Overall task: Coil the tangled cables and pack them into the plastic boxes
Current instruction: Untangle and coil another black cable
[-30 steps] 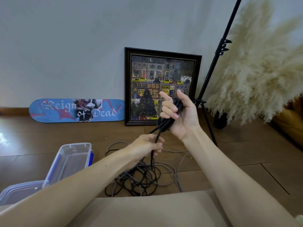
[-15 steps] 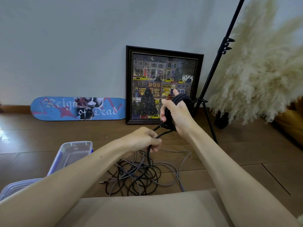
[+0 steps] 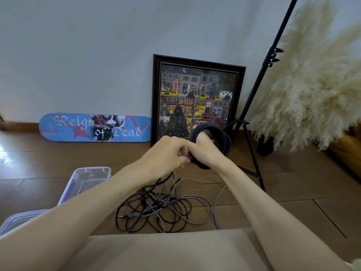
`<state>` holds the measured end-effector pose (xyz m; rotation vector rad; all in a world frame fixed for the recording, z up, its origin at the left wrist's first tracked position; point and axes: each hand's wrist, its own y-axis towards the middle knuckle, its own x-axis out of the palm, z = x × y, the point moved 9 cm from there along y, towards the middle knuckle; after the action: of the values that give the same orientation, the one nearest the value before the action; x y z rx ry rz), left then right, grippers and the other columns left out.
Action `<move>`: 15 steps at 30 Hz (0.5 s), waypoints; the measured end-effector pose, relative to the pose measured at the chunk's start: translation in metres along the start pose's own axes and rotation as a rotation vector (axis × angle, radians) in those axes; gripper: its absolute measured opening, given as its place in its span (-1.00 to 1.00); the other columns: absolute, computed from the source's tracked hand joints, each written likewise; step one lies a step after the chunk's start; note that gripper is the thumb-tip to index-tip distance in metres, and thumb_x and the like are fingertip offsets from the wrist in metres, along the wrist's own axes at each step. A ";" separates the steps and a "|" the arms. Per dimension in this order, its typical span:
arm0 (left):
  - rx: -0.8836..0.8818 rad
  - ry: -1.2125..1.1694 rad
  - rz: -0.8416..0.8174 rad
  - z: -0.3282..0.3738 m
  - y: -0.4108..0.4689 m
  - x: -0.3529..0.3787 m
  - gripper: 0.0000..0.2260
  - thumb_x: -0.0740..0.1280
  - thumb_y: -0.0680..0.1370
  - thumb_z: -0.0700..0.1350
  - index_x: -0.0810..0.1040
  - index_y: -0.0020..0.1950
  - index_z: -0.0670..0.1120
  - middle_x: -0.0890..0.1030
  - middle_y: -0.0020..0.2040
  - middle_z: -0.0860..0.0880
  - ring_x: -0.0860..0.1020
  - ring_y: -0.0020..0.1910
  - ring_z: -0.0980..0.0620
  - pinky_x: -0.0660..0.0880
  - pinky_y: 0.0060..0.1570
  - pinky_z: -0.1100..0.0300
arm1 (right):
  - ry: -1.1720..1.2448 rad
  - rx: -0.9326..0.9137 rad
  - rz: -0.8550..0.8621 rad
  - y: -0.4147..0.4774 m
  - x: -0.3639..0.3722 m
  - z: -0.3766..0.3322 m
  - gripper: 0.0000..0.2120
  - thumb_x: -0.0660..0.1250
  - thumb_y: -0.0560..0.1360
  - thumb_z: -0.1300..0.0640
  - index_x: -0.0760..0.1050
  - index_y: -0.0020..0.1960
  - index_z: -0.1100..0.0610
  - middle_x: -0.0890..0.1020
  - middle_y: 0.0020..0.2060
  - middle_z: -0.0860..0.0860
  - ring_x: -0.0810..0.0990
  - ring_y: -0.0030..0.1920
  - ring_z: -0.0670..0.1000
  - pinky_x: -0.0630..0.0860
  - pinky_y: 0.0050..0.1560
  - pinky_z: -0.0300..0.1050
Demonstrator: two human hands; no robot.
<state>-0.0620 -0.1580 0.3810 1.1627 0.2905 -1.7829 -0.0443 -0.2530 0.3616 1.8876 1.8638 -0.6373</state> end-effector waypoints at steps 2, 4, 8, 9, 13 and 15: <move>0.015 -0.008 0.015 -0.001 -0.002 -0.003 -0.82 0.44 0.46 -0.11 0.45 -0.17 -0.10 0.53 -0.29 0.01 0.49 -0.29 0.04 0.46 -0.25 0.11 | 0.053 0.058 -0.141 -0.002 0.016 0.007 -0.82 0.21 0.59 0.23 0.44 -0.11 0.35 0.53 -0.56 0.07 0.51 -0.59 -0.01 0.44 -0.54 -0.19; -0.008 -0.090 -0.013 -0.006 -0.002 -0.005 -0.69 0.48 0.42 -0.06 0.35 -0.09 -0.10 0.52 -0.32 0.00 0.45 -0.38 0.08 0.40 -0.36 0.25 | 0.076 0.127 -0.266 -0.008 0.027 0.012 -0.63 0.19 0.62 0.07 0.47 -0.24 0.31 0.55 -0.53 0.13 0.52 -0.57 0.02 0.47 -0.45 -0.13; -0.004 -0.108 -0.058 -0.009 0.002 -0.011 -0.53 0.55 0.32 0.03 0.32 -0.06 -0.11 0.51 -0.40 -0.01 0.38 -0.45 0.10 0.31 -0.44 0.32 | 0.155 0.244 -0.467 -0.019 0.045 0.022 -0.27 0.00 0.46 -0.46 0.38 -0.30 0.23 0.44 -0.58 0.09 0.35 -0.64 -0.01 0.33 -0.56 -0.24; 0.005 -0.103 -0.070 -0.008 0.002 -0.010 -0.52 0.55 0.31 0.05 0.33 -0.06 -0.12 0.50 -0.41 0.01 0.38 -0.44 0.09 0.30 -0.42 0.30 | 0.198 0.256 -0.530 -0.022 0.050 0.022 -0.23 -0.09 0.43 -0.50 0.37 -0.29 0.23 0.39 -0.60 0.07 0.28 -0.66 -0.02 0.28 -0.57 -0.26; -0.028 -0.250 -0.153 -0.009 0.004 -0.005 -0.59 0.52 0.35 0.02 0.34 -0.11 -0.11 0.48 -0.48 0.01 0.37 -0.49 0.08 0.31 -0.42 0.24 | 0.363 0.256 -0.708 -0.033 0.057 0.013 -0.09 -0.24 0.44 -0.50 0.51 -0.04 0.27 0.27 -0.65 0.02 0.17 -0.70 -0.08 0.17 -0.58 -0.29; -0.071 -0.409 -0.230 -0.014 0.005 0.000 -0.67 0.51 0.38 -0.06 0.36 -0.17 -0.12 0.43 -0.52 0.01 0.35 -0.54 0.09 0.31 -0.48 0.25 | 0.433 0.258 -0.706 -0.033 0.051 0.009 -0.21 -0.13 0.47 -0.48 0.47 -0.25 0.20 0.25 -0.67 -0.01 0.16 -0.70 -0.09 0.13 -0.59 -0.28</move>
<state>-0.0501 -0.1516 0.3756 0.7127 0.2477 -2.1442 -0.0777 -0.2162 0.3256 1.5617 2.8990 -0.7452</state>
